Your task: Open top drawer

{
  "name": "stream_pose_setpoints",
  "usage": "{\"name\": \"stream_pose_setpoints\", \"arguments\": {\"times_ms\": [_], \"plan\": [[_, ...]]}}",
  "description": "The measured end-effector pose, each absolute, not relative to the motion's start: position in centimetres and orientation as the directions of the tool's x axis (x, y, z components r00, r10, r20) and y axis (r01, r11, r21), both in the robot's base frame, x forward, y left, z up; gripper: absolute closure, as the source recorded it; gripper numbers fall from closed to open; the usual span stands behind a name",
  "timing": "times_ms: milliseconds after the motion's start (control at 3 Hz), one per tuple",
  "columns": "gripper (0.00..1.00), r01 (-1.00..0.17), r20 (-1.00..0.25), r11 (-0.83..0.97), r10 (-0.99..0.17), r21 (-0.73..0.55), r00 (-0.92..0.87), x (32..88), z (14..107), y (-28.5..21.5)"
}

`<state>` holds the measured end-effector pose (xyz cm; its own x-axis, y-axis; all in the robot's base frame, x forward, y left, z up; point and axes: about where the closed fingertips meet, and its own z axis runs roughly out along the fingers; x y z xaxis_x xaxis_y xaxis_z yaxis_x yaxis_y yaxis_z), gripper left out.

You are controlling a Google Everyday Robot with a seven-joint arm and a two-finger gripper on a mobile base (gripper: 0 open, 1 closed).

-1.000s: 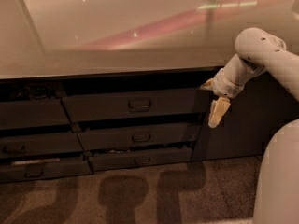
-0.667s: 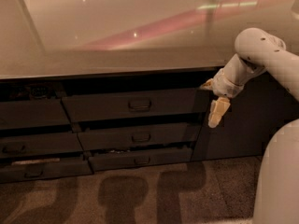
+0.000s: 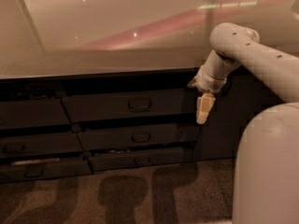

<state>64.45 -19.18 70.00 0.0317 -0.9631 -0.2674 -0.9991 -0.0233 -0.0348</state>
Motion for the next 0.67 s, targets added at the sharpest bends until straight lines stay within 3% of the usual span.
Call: {"name": "stream_pose_setpoints", "arguments": {"times_ms": [667], "plan": [[0.00,-0.998,-0.215,-0.061,-0.975,-0.009,0.062,64.81,69.07,-16.84]]}}
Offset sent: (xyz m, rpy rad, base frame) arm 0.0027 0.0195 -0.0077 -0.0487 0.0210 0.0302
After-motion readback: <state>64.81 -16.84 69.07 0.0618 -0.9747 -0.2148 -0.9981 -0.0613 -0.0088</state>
